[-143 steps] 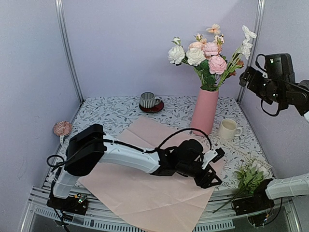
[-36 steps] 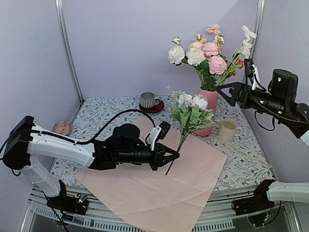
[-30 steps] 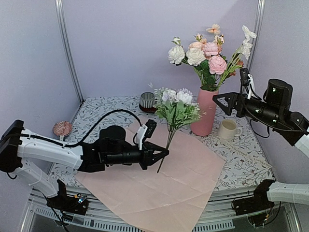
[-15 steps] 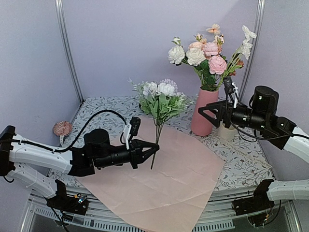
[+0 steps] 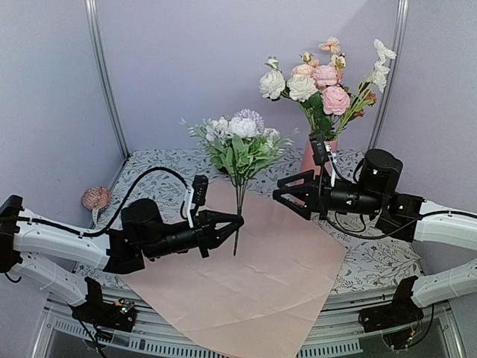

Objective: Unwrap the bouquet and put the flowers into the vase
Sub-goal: Pass from the left arm to the right, then place the fake flower in the vase.

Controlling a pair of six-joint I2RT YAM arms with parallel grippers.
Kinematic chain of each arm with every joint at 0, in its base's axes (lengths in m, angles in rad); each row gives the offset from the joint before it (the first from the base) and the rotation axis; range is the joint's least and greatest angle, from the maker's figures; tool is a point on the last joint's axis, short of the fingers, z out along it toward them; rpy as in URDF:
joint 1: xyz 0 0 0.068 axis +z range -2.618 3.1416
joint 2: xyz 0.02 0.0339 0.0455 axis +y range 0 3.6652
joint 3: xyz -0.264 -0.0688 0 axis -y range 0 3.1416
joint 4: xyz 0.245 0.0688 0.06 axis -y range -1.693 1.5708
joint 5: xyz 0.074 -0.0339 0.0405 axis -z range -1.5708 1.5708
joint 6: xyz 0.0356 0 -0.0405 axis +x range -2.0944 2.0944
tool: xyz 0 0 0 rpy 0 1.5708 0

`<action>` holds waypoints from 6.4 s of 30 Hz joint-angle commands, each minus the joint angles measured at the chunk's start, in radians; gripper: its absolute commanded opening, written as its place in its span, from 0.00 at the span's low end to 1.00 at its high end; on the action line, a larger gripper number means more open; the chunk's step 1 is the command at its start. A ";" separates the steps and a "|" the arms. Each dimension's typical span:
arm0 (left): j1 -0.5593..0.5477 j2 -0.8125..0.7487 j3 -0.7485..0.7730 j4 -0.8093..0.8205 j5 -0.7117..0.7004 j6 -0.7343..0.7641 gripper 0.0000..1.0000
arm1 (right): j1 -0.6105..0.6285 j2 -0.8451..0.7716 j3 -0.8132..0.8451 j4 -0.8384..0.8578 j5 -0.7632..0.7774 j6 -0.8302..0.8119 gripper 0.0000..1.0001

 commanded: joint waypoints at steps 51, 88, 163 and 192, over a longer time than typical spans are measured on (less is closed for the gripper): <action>0.010 0.031 0.014 0.113 -0.022 0.097 0.00 | 0.146 0.332 0.102 0.286 0.003 0.053 0.43; 0.010 0.037 0.009 0.089 0.082 0.113 0.00 | 0.143 0.259 0.137 0.077 0.096 -0.037 0.24; 0.021 -0.056 -0.026 -0.025 -0.050 0.113 0.98 | -0.262 -0.214 -0.110 0.406 0.873 -0.487 0.01; 0.035 -0.096 -0.051 -0.043 -0.076 0.141 0.98 | -0.524 0.231 -0.012 0.741 0.492 -0.328 0.01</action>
